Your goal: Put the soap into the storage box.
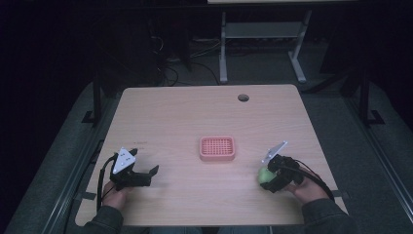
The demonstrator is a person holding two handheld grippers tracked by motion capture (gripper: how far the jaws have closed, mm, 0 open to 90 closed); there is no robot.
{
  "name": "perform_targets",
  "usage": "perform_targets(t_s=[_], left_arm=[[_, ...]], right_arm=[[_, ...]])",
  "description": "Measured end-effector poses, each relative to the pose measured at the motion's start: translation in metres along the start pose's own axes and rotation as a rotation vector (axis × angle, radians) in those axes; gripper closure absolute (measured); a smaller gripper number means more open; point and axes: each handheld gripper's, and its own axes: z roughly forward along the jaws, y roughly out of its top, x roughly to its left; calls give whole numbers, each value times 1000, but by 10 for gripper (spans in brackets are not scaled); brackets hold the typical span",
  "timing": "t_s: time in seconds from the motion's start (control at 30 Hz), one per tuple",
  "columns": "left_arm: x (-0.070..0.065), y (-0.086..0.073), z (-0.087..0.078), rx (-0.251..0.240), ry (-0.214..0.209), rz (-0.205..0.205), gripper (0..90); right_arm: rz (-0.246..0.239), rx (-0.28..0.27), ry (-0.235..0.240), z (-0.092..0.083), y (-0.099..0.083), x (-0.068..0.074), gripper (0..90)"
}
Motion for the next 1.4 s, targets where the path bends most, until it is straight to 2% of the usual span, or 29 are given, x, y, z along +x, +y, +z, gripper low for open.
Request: perform_targets(t_s=[0.1, 0.43, 0.5, 0.53, 1.4], left_arm=[[0, 0, 0, -4, 0, 1, 2], [0, 0, 0, -7, -1, -5, 2], [0, 0, 0, -8, -1, 1, 2], [1, 0, 0, -9, 0, 5, 2], [2, 1, -2, -22, -5, -12, 2]], right_arm=[[-11, -20, -9, -2, 6, 1, 255], [-10, -68, 17, -4, 24, -1, 261], [-16, -75, 8, -4, 27, -1, 261], [-15, -87, 21, -4, 31, -3, 262], [-77, -93, 46, -2, 95, -12, 264]])
